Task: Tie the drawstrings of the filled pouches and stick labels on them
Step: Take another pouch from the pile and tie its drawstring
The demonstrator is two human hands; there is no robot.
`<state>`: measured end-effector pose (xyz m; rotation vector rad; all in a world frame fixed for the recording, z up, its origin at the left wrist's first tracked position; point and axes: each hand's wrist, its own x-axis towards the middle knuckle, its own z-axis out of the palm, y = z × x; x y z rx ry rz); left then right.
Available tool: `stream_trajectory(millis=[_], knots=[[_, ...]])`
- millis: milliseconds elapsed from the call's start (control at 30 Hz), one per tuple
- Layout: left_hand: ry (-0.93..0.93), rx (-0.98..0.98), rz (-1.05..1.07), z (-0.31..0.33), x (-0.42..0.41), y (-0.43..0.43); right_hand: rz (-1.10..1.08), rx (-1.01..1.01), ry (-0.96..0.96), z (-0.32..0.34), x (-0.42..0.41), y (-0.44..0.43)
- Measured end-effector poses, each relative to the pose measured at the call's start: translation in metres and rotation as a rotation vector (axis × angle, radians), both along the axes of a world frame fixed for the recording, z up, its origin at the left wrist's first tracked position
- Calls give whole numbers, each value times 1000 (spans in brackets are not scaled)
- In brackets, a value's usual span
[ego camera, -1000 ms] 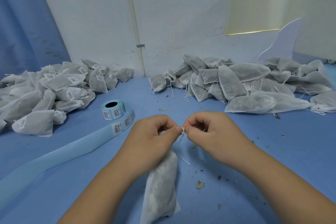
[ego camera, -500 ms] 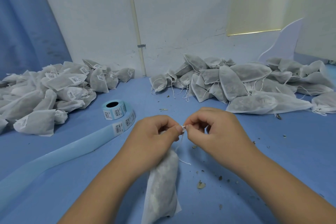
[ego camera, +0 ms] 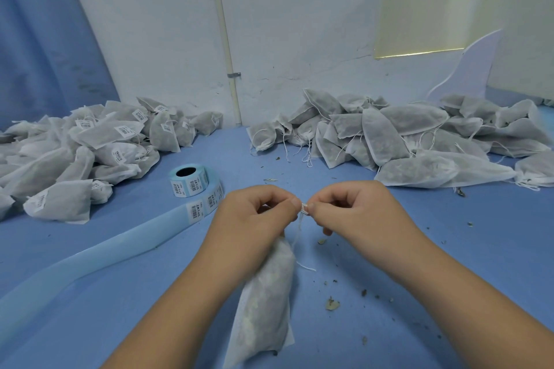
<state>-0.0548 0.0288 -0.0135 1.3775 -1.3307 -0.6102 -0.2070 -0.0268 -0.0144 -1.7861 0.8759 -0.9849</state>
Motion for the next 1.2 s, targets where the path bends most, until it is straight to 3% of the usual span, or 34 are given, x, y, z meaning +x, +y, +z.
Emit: stream_trajectory(millis=[367, 467, 700, 1200], knots=[[317, 145, -172, -3, 2, 0, -107, -152, -61, -3, 2, 6], [351, 145, -151, -4, 1, -2, -186, -281, -49, -5, 6, 7], [321, 128, -98, -4, -3, 0, -254, -585, 110, -8, 5, 6], [31, 25, 39, -8, -9, 2, -272, -603, 252, -9, 6, 7]])
